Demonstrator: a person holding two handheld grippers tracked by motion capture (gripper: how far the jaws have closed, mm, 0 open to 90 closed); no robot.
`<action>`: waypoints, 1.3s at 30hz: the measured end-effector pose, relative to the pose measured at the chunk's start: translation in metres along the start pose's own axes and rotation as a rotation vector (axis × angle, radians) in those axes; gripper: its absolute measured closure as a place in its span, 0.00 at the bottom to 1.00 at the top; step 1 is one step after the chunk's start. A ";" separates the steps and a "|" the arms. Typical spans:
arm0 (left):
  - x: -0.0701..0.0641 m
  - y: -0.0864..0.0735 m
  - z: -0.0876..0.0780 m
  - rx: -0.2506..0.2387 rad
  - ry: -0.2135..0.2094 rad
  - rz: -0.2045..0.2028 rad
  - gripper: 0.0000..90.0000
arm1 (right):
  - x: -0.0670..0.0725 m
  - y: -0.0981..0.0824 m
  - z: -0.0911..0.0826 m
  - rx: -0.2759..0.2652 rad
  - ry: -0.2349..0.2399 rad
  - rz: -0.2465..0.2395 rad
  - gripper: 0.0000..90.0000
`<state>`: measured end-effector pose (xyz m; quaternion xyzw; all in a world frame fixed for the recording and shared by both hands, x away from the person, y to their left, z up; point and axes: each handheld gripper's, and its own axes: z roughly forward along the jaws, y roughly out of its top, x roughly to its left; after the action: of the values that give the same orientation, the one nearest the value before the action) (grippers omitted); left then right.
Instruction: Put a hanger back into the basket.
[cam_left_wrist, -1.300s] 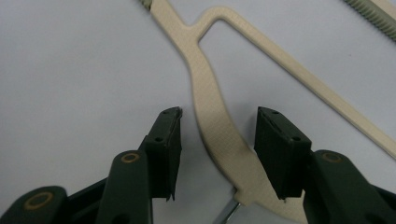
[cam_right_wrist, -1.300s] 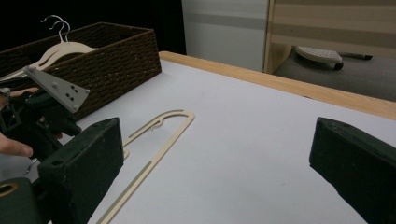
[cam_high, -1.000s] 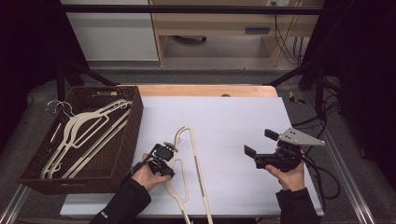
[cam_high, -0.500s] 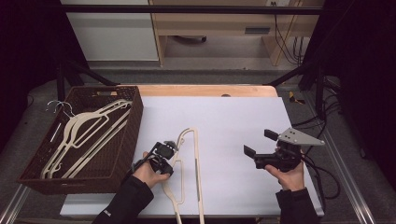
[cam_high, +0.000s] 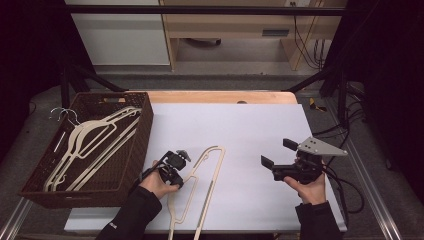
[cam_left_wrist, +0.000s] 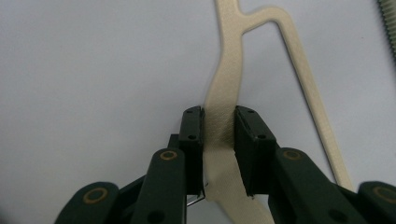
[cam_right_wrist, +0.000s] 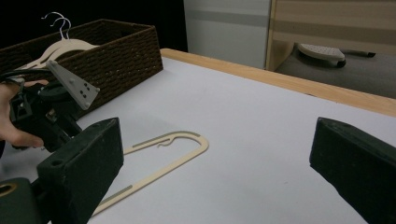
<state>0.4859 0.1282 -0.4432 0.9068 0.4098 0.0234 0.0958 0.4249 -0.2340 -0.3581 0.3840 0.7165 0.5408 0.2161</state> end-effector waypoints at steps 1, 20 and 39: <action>0.000 -0.001 0.000 -0.011 0.001 0.010 0.81 | 0.000 0.000 0.000 -0.001 0.001 0.000 0.04; -0.016 0.004 0.002 0.033 0.058 0.020 0.81 | 0.002 0.001 0.001 -0.002 0.005 0.001 0.04; -0.016 -0.001 -0.015 -0.036 0.056 0.100 0.82 | 0.001 0.001 -0.001 -0.003 0.002 -0.001 0.04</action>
<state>0.4728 0.1194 -0.4281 0.9233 0.3660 0.0610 0.0993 0.4242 -0.2338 -0.3567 0.3827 0.7161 0.5422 0.2162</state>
